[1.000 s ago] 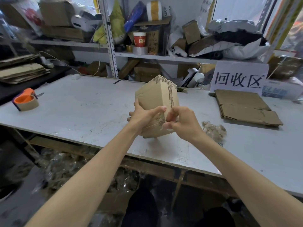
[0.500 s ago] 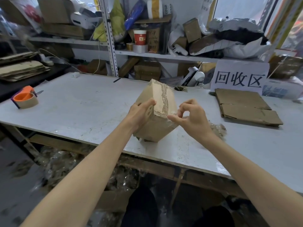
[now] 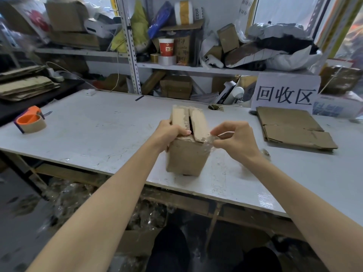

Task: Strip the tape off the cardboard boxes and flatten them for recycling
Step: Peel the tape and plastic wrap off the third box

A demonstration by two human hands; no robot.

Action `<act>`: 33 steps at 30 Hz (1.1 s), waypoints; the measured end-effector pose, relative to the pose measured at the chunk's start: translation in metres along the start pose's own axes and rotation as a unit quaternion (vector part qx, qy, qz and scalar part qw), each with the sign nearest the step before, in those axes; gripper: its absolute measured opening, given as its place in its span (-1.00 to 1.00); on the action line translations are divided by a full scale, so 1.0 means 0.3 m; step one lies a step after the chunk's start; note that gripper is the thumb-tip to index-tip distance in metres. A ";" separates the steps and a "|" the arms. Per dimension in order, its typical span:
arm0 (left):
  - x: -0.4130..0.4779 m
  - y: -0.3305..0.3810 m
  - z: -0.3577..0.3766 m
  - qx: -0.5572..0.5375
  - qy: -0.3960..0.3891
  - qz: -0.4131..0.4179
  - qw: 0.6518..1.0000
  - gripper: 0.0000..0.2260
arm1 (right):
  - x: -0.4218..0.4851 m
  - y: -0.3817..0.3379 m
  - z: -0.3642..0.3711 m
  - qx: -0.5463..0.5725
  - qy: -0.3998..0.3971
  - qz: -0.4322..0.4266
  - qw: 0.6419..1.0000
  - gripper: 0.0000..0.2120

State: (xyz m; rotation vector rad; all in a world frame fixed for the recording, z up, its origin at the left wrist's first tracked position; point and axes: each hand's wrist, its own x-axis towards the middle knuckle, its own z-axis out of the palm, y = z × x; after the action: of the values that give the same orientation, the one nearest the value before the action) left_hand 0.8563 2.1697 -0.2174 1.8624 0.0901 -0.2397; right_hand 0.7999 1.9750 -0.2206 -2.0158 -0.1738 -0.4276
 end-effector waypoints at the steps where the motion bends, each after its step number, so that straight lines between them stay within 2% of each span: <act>1: 0.003 -0.020 -0.009 -0.005 -0.001 -0.011 1.000 -0.69 | -0.002 0.012 -0.016 -0.013 0.007 0.000 1.000 -0.78; 4: 0.016 -0.041 0.005 -0.019 0.019 0.014 1.000 -0.78 | -0.003 0.040 -0.058 -0.022 0.031 0.017 0.999 -0.77; 6: 0.032 -0.024 0.049 0.009 0.048 0.054 0.997 -0.73 | -0.003 0.053 -0.063 -0.022 0.020 0.032 0.999 -0.81; 9: 0.039 -0.003 0.113 0.040 0.066 0.036 0.996 -0.42 | -0.010 0.051 -0.058 -0.039 -0.011 0.042 0.998 -0.79; 12: 0.033 -0.025 0.121 0.091 0.057 0.034 0.994 -0.02 | -0.010 0.060 -0.065 -0.059 -0.055 0.039 0.996 -0.73; 13: 0.030 -0.030 0.115 0.098 0.053 0.040 0.993 0.05 | -0.008 0.061 -0.071 -0.059 -0.061 0.037 0.996 -0.72; 15: 0.033 -0.033 0.099 0.087 0.035 0.050 0.994 0.05 | 0.004 0.067 -0.087 -0.065 -0.039 0.021 0.997 -0.72; 17: 0.040 -0.031 0.083 0.067 0.017 0.050 0.996 -0.02 | 0.016 0.080 -0.119 -0.125 0.030 -0.016 0.992 -0.74; 20: 0.045 -0.035 0.078 0.052 0.008 0.054 0.997 -0.04 | 0.017 0.127 -0.206 -0.288 0.132 -0.083 0.945 -0.70; 24: 0.049 -0.043 0.097 0.077 0.026 0.052 0.995 0.04 | -0.017 0.192 -0.240 -0.459 0.143 -0.141 0.865 -0.70; 26: 0.049 -0.046 0.095 0.071 0.022 0.048 0.996 0.06 | -0.038 0.230 -0.217 -0.549 0.102 -0.146 0.817 -0.73; 28: 0.049 -0.049 0.090 0.070 0.021 0.046 0.996 0.07 | -0.055 0.283 -0.186 -0.596 0.024 -0.114 0.794 -0.76; 30: 0.050 -0.054 0.087 0.065 0.022 0.046 0.997 0.07 | -0.068 0.336 -0.160 -0.585 -0.036 -0.064 0.808 -0.75; 33: 0.055 -0.055 0.091 0.067 0.021 0.045 0.996 0.07 | -0.074 0.382 -0.167 -0.510 -0.071 0.030 0.857 -0.85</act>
State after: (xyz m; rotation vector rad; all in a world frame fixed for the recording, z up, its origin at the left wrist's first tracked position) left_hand 0.8663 2.1476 -0.2440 2.0004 0.0180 -0.1471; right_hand 0.8029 1.8787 -0.3033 -3.0986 0.0543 -0.3568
